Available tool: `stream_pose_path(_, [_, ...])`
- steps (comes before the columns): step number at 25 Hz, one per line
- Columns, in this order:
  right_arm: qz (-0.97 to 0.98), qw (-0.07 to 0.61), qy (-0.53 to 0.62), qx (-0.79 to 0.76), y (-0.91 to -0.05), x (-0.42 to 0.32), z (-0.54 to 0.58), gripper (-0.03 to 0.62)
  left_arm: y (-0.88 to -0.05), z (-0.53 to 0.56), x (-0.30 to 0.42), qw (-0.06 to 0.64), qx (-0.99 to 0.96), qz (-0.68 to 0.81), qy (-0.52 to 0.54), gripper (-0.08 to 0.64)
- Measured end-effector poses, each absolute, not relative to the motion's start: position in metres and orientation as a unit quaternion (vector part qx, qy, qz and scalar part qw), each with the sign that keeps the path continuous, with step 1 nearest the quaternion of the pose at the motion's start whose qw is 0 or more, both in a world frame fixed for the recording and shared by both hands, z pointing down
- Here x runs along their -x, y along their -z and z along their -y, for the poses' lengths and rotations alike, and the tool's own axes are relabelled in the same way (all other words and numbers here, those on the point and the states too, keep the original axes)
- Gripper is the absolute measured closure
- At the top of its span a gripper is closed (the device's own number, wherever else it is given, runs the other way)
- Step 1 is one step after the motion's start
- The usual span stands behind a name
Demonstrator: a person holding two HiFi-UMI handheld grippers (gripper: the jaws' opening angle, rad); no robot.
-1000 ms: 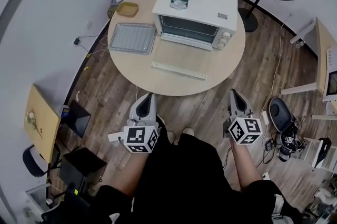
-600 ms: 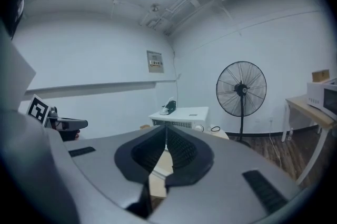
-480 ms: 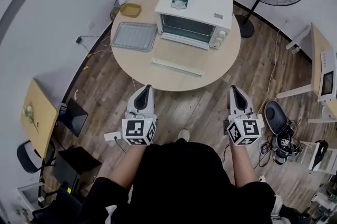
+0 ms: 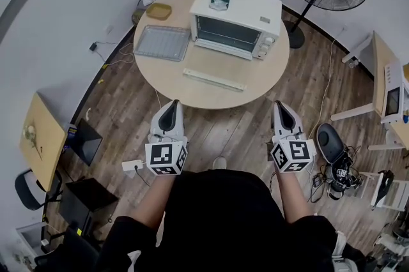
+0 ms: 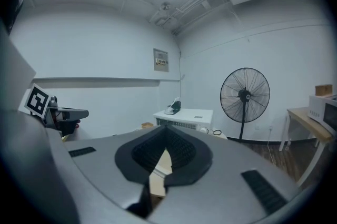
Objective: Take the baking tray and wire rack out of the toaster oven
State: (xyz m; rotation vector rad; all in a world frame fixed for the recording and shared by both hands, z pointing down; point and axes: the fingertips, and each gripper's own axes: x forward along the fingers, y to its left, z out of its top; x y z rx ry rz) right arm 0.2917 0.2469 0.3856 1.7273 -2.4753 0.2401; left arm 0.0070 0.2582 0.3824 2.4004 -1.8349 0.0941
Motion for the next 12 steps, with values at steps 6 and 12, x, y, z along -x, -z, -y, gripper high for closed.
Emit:
stream_pose_path(6, [0.809, 0.059, -0.079, -0.579, -0.386, -0.300, -0.248, 0.592, -0.383, -0.260, -0.010, 0.059, -0.793, 0.606, -0.031, 0.541])
stream_pose_path(12, [0.806, 0.063, -0.073, -0.584, -0.384, -0.309, -0.248, 0.592, -0.385, -0.260, -0.015, 0.058, -0.793, 0.605, -0.039, 0.541])
